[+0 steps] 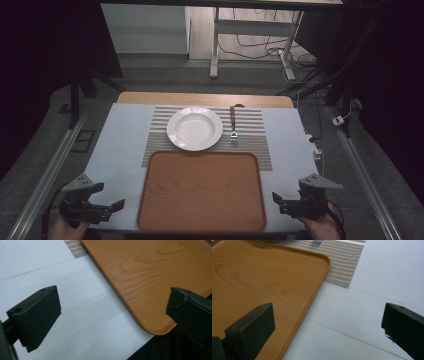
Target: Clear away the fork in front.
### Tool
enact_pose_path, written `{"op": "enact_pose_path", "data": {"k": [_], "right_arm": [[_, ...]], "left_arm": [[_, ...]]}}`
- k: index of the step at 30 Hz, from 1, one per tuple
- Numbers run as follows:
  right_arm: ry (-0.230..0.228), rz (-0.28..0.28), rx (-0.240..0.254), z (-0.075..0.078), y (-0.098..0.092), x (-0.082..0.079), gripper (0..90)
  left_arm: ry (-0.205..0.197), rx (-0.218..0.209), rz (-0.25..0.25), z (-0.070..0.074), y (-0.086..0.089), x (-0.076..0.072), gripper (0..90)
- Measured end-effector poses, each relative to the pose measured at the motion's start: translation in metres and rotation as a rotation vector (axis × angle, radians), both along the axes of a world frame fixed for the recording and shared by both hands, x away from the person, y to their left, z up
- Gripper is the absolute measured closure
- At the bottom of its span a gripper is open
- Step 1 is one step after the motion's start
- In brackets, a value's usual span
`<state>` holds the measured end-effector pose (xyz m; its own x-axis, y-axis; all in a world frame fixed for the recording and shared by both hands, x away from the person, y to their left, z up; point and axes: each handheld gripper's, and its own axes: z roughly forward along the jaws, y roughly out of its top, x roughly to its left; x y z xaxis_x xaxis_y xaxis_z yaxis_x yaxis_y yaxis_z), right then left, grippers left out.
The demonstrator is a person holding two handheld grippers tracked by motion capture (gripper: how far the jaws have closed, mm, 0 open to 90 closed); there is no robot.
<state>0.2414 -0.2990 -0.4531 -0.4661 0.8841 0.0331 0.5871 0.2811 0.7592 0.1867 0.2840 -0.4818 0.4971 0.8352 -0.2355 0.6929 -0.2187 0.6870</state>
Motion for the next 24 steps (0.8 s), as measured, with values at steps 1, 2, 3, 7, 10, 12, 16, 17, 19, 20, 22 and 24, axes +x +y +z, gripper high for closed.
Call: {"op": "enact_pose_path", "data": {"k": [1, 2, 3, 7, 10, 12, 16, 17, 19, 20, 22, 24], "right_arm": [[0.002, 0.003, -0.003, -0.0001, 0.0002, 0.0002, 0.0], [0.004, 0.004, -0.007, 0.0001, 0.0007, 0.0002, 0.0], [0.004, 0.007, -0.008, -0.0001, 0.0013, 0.0002, 0.0], [0.013, 0.017, -0.016, -0.0004, 0.0023, 0.0007, 0.0], [0.018, 0.019, -0.010, -0.0006, 0.0020, 0.0015, 0.0], [0.022, 0.022, -0.005, -0.0007, 0.0018, 0.0022, 0.0], [0.029, 0.023, -0.006, -0.0009, 0.0019, 0.0032, 0.0], [0.031, 0.024, -0.007, -0.0008, 0.0020, 0.0032, 0.0], [0.031, 0.025, -0.007, -0.0008, 0.0020, 0.0032, 0.0], [0.030, 0.024, -0.008, -0.0007, 0.0021, 0.0031, 0.0], [0.029, 0.024, -0.008, -0.0009, 0.0024, 0.0033, 0.0], [0.030, 0.025, -0.015, -0.0009, 0.0033, 0.0036, 0.0]], "left_arm": [[0.000, 0.000, -0.001, 0.0000, 0.0000, 0.0000, 0.0], [0.002, 0.001, -0.003, -0.0002, 0.0001, 0.0000, 0.0], [0.002, -0.001, -0.002, -0.0003, 0.0002, 0.0000, 0.0], [0.005, -0.003, -0.008, -0.0004, 0.0002, 0.0002, 0.0], [0.005, 0.000, -0.010, -0.0006, -0.0004, 0.0001, 0.0], [0.008, 0.002, -0.011, -0.0005, -0.0005, 0.0000, 0.0], [0.004, 0.000, -0.013, -0.0003, -0.0005, -0.0005, 0.0], [0.001, -0.002, -0.014, -0.0002, -0.0006, -0.0005, 0.0], [-0.005, -0.003, -0.017, 0.0000, -0.0012, -0.0008, 0.0], [-0.004, -0.002, -0.018, 0.0000, -0.0013, -0.0007, 0.0], [-0.002, 0.004, -0.018, -0.0002, -0.0017, -0.0005, 0.0], [0.001, 0.002, -0.019, -0.0003, -0.0014, -0.0005, 0.0]]}}
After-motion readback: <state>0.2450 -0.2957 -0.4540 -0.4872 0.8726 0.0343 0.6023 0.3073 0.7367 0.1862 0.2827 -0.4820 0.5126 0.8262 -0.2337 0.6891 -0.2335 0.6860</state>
